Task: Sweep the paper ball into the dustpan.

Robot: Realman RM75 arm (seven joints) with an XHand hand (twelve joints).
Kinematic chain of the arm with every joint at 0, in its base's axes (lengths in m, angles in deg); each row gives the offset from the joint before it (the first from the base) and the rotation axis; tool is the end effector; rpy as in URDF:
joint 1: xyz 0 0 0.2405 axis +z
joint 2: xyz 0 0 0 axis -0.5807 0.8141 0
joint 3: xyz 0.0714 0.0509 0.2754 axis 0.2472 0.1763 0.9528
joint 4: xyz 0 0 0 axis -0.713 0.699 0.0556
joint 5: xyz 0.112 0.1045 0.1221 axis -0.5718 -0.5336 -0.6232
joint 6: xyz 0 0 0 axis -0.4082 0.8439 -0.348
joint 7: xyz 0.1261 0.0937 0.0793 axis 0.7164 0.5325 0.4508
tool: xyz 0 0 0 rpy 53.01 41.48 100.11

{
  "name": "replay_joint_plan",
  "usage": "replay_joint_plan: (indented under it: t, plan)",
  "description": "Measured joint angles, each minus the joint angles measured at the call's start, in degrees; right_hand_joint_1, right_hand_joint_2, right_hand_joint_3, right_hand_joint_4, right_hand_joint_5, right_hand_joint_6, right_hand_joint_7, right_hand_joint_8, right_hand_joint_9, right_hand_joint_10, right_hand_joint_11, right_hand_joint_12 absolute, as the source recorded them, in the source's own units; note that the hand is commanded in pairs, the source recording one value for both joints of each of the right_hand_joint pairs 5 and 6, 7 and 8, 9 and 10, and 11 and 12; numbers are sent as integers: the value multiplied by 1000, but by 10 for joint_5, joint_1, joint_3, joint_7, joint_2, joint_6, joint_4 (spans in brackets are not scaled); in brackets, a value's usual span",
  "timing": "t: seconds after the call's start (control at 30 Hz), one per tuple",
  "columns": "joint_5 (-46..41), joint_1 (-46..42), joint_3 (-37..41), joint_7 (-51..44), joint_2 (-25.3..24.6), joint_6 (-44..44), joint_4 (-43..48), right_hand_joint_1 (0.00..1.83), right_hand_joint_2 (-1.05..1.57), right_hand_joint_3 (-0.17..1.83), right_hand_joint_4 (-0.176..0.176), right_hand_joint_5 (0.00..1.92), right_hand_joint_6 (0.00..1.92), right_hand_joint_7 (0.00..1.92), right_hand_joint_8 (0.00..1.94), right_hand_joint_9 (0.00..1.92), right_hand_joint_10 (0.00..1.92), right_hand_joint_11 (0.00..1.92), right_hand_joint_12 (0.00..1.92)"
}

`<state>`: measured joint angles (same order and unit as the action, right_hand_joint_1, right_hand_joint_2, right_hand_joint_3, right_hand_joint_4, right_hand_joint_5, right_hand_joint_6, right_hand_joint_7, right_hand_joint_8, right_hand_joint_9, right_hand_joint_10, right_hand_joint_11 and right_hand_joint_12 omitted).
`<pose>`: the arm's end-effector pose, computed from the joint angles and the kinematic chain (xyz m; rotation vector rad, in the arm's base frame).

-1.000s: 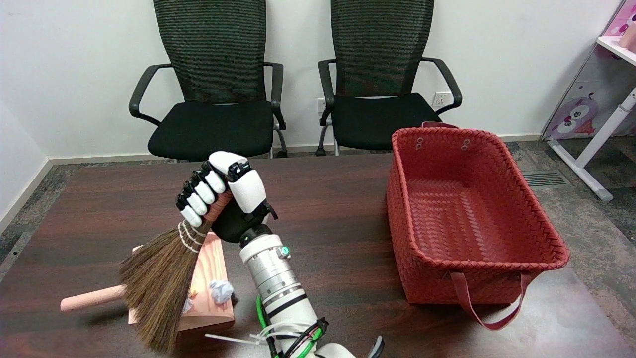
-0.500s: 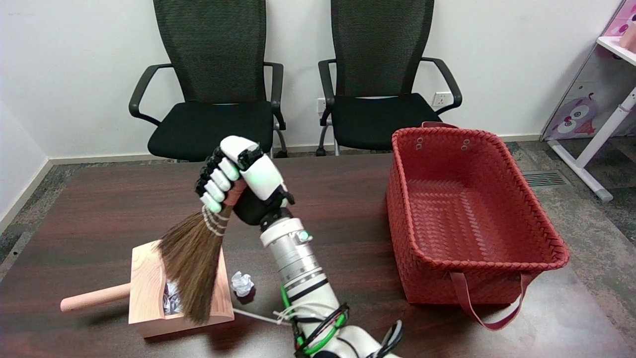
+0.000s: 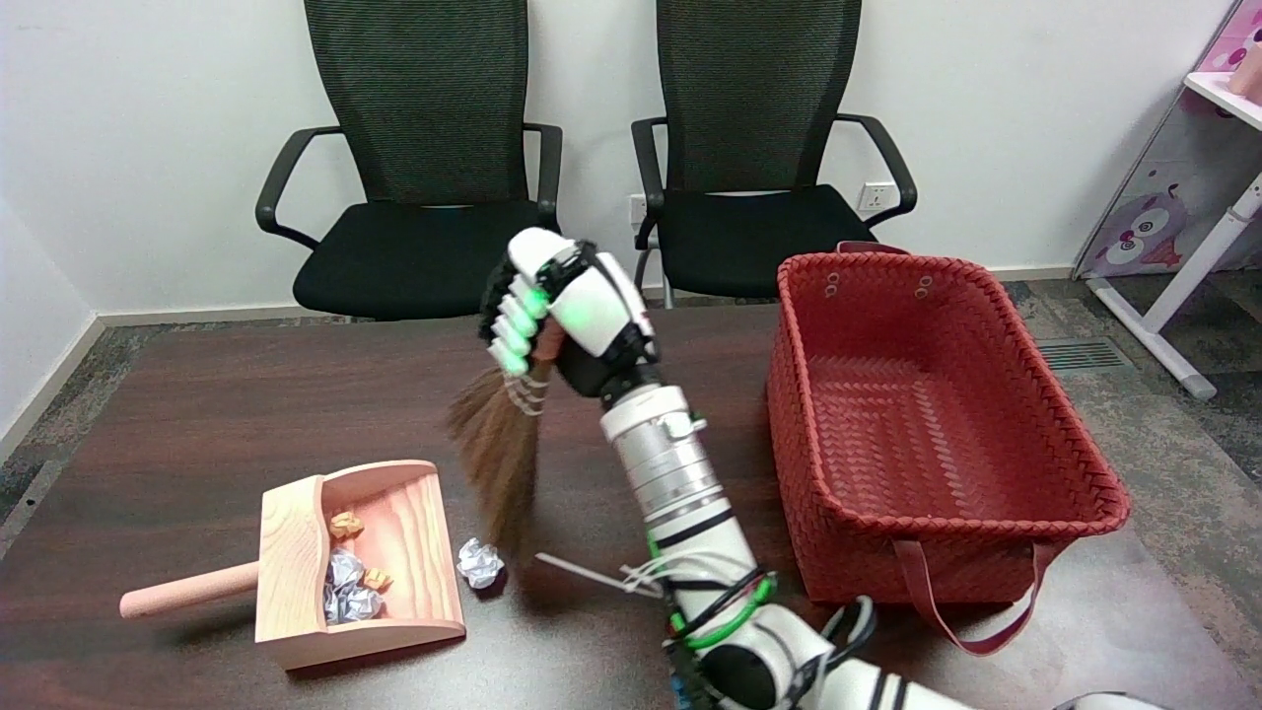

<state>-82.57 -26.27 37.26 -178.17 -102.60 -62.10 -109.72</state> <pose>-0.2440 -0.3525 0.1282 1.4360 -1.4435 1.7661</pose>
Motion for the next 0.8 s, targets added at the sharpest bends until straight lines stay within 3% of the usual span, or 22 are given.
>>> replay_joint_plan:
  t: [0.4,0.8]
  plan:
    - [-90,-14,0,-185,105,-9,-96,668,1571,1544,47,1920,1920,1920,1920,1920,1920,1920,1920]
    - [-126,-23,-9,-278,149,26,-132,696,1571,1594,53,1920,1920,1920,1920,1920,1920,1920,1920]
